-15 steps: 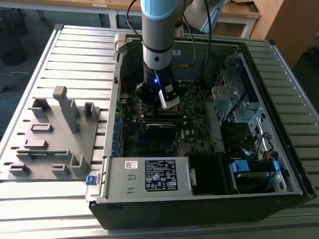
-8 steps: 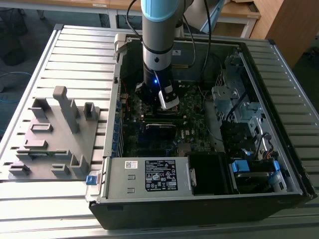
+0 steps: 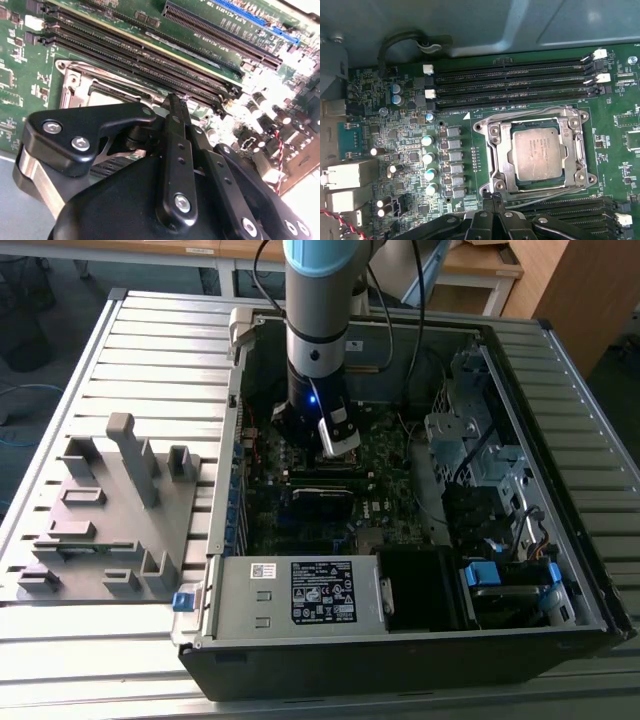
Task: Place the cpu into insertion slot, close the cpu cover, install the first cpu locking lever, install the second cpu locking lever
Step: 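Install the second cpu locking lever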
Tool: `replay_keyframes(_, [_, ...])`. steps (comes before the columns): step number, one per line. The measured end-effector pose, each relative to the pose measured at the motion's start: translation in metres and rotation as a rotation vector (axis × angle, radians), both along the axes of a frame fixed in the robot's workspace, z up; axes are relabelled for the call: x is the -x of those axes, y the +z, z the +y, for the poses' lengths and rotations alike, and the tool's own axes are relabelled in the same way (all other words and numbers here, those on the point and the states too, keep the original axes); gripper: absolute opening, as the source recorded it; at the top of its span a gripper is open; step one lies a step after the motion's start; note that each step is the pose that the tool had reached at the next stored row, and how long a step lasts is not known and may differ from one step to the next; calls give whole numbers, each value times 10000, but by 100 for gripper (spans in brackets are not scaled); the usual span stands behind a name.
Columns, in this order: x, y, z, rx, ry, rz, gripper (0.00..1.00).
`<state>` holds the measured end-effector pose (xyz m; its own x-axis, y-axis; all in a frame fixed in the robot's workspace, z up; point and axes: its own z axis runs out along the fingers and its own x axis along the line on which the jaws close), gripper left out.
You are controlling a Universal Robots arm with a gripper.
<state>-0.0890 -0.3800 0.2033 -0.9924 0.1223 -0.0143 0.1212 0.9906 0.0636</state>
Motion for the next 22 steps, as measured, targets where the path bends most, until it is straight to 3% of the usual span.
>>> replay_keyframes(5, [-4, 1, -39, -47, -1, 2, 10])
replay_keyframes(12, [-8, 1, -110, -215, -1, 1, 10])
replay_keyframes(15, [-7, 2, -121, -297, -1, 3, 10])
replay_keyframes(19, [-8, -2, -125, -717, 0, 17, 10])
replay_keyframes(22, [-7, -6, -130, -960, -1, 23, 10])
